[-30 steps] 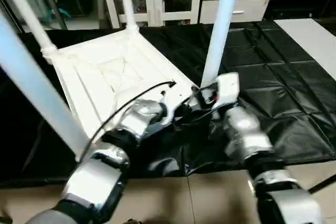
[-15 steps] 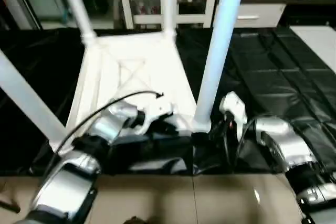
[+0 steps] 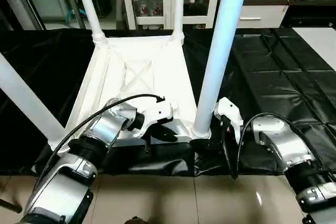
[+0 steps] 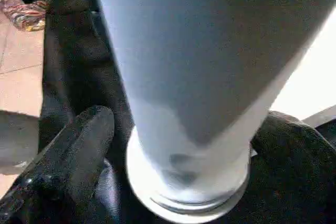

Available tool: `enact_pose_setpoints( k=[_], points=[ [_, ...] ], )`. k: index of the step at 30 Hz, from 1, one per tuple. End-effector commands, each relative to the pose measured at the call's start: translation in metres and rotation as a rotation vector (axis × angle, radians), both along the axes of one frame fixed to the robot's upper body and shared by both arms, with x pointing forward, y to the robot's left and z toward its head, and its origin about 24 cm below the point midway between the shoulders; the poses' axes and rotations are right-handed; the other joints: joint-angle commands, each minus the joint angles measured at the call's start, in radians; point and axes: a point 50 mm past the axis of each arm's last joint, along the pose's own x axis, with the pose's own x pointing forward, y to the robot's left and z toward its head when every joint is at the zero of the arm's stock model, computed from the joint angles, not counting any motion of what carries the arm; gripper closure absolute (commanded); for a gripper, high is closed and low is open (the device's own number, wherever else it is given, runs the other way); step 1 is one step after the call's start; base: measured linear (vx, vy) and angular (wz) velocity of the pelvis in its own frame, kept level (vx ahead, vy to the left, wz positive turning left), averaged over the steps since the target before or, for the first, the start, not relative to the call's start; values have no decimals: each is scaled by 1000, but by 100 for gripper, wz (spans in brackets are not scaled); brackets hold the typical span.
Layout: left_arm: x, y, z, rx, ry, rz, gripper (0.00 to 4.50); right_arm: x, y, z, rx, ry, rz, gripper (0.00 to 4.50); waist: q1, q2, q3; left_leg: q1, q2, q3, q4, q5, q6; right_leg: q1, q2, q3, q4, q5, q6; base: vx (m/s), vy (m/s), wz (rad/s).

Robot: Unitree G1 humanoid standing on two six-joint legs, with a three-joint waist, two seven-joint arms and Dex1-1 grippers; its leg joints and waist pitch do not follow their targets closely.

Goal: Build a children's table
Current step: Rotate leg to tighten

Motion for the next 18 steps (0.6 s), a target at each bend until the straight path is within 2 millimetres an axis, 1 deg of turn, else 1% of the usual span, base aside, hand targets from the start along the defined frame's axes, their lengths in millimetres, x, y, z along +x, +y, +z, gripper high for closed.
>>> enact_pose_setpoints(
  k=[1, 2, 4, 5, 6, 7, 9, 11, 12, 13, 15, 16, 17, 18],
  points=[
    [-18, -4, -29, 107, 116, -74, 450, 4, 3, 1, 2, -9, -11, 42, -6, -7, -60, 28, 10, 8, -67, -326, 30, 39, -8, 13, -48, -131, -249, 0, 0, 0],
    [-18, -4, -29, 108, 117, -72, 450, 4, 3, 0, 4, -9, -15, 42, -6, -8, -59, 27, 10, 8, -67, -325, 31, 40, -7, 13, -48, -128, -249, 0, 0, 0],
    [-19, -3, -29, 112, 120, -69, 450, 4, 4, -2, 6, 0, -10, 68, -8, -7, -59, 27, 10, 8, -67, -332, 34, 40, -8, 13, -48, -135, -250, 0, 0, 0],
    [-19, -2, -29, 116, 120, -70, 450, 4, 4, -2, 7, 3, -9, 84, -8, -1, -59, 27, 11, 7, -68, -334, 33, 40, -8, 13, -48, -138, -249, 0, 0, 0],
    [-19, -2, -29, 116, 120, -70, 450, 4, 4, -2, 7, 3, -9, 84, -10, -3, -58, 27, 10, 8, -68, -337, 32, 40, -7, 12, -50, -139, -247, 0, 0, 0],
    [-19, -1, -30, 122, 120, -69, 450, 3, 4, -3, 6, 10, -10, 98, -9, -4, -59, 28, 10, 8, -68, -338, 32, 40, -6, 12, -49, -136, -248, 0, 0, 0],
    [-18, 0, -31, 123, 116, -64, 450, 3, 3, -5, -2, 12, -10, 121, -11, -2, -59, 28, 10, 7, -68, -339, 31, 40, -6, 12, -49, -130, -249, 0, 0, 0],
    [-18, 0, -31, 124, 115, -61, 450, 3, 2, -6, -18, 7, -5, 127, -12, -3, -59, 29, 10, 8, -68, -347, 30, 39, -6, 12, -50, -137, -249, 0, 0, 0],
    [-17, 0, -30, 124, 115, -59, 450, 2, 2, -7, -20, 7, 1, 140, -13, 0, -58, 29, 10, 8, -69, -357, 27, 39, -6, 12, -51, -150, -247, 0, 0, 0],
    [-16, 0, -30, 125, 112, -56, 450, 2, 3, -7, -21, 5, 5, 161, -15, 0, -58, 30, 10, 8, -69, -363, 25, 39, -6, 13, -52, -157, -246, 0, 0, 0],
    [-15, -1, -30, 128, 109, -52, 450, 1, 2, -8, -29, 7, 16, 166, -15, -2, -56, 31, 9, 8, -71, -379, 21, 39, -5, 13, -54, -179, -242, 0, 0, 0],
    [-15, -1, -30, 129, 109, -52, 450, 1, 2, -8, -34, 8, 19, 170, -15, -2, -56, 32, 10, 8, -72, -384, 20, 39, -6, 14, -55, -185, -242, 0, 0, 0],
    [-15, -2, -30, 128, 108, -51, 450, 1, 1, -8, -38, 6, 19, 175, -14, -6, -57, 31, 10, 7, -71, -375, 22, 40, -7, 14, -54, -183, -242, 0, 0, 0],
    [-15, -2, -30, 128, 108, -51, 450, 1, 1, -8, -38, 6, 19, 178, -14, -4, -56, 31, 11, 7, -72, -375, 22, 39, -7, 14, -55, -186, -241, 0, 0, 0]
  ],
)
